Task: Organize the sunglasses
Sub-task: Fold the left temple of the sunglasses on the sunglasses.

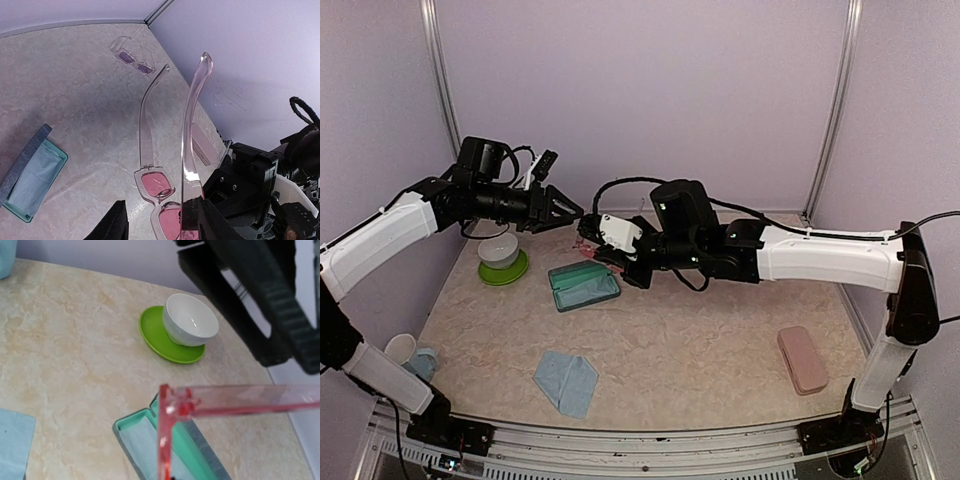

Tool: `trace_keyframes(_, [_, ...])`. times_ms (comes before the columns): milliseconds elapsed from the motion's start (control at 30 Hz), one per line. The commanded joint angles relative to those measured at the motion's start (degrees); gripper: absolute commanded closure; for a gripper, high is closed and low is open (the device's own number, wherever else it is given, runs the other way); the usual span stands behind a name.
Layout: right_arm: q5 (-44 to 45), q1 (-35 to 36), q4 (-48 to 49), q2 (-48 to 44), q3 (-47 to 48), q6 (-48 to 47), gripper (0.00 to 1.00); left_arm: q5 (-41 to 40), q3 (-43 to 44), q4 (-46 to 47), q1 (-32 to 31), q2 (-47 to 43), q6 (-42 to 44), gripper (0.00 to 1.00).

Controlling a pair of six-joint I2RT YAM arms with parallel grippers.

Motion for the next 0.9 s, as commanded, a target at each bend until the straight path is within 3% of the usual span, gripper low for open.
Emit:
trace_keyframes(0, [-1.03, 0.82, 2.28, -3.15, -0.86, -0.54, 1.00, -0.33, -1.08, 1.39, 0.31, -1.28, -0.05, 0.53])
trace_keyframes(867, [-1.02, 1.63, 1.52, -2.28, 0.95, -3.25, 1.00, -1.23, 1.27, -1.36, -2.54, 2.97, 1.97, 0.54])
